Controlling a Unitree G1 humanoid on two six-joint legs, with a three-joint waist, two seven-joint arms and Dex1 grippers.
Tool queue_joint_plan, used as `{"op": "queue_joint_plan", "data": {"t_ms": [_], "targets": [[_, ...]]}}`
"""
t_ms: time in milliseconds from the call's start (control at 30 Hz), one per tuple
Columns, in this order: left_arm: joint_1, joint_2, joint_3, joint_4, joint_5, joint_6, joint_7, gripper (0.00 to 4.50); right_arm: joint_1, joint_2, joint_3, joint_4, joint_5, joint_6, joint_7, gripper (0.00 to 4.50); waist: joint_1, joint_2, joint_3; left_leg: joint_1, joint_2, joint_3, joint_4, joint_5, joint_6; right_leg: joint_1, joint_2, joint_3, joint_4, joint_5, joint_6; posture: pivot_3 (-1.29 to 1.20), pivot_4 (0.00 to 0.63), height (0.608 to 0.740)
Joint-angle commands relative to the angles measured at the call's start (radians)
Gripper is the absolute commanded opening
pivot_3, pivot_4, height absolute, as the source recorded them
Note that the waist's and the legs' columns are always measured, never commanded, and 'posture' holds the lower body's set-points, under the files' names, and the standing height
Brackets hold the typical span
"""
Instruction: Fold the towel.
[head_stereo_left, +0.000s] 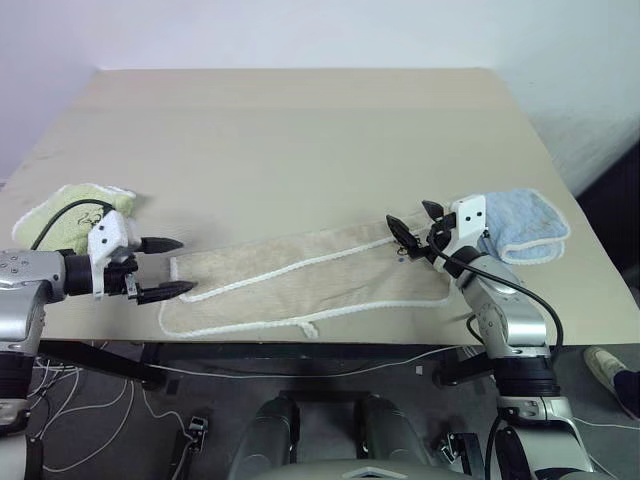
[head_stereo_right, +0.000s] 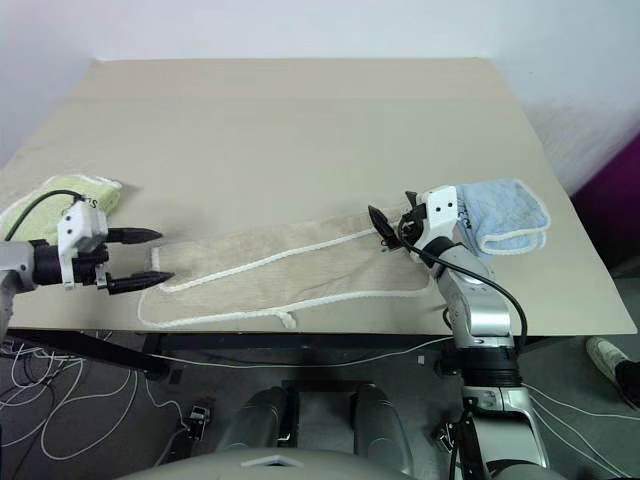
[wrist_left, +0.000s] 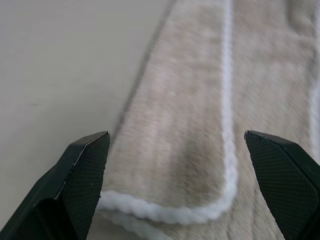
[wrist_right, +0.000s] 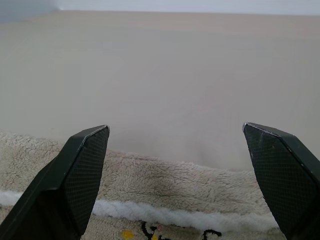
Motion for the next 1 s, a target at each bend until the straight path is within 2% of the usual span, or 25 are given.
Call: {"op": "queue_joint_plan", "data": {"t_ms": [33,233,433,1000], "targets": [[-0.032,0.032,-0.034,0.008,0.038,-0.092,-0.071,4.5,0.006,0.004,-0.011,-0.052,0.003,-0.012,-0.01,4.49,0.002,0.0,0.0,0.0,0.0,0.0,0.0,0.0,0.0,0.0,0.0,0.0,0.0,0.0,0.0,0.0,0.15,0.74],[-0.032,0.036,-0.081,0.019,0.097,-0.212,-0.101,4.5,0.019,0.01,-0.008,-0.065,0.005,-0.008,-0.024,4.49,0.001,0.0,0.0,0.0,0.0,0.0,0.0,0.0,0.0,0.0,0.0,0.0,0.0,0.0,0.0,0.0,0.15,0.74],[-0.031,0.018,-0.122,0.113,0.221,-0.424,-0.008,4.5,0.023,0.011,-0.009,-0.073,0.007,-0.003,-0.029,4.49,0.0,0.0,0.0,0.0,0.0,0.0,0.0,0.0,0.0,0.0,0.001,0.0,0.0,0.0,0.0,0.0,0.15,0.74],[-0.032,-0.015,-0.083,0.168,0.187,-0.423,0.115,4.5,0.005,0.014,0.002,-0.061,0.007,0.002,-0.02,4.49,0.0,0.0,0.0,0.0,0.0,0.0,0.001,0.0,0.0,0.0,0.002,0.0,0.002,0.0,0.0,0.0,0.15,0.74]]}}
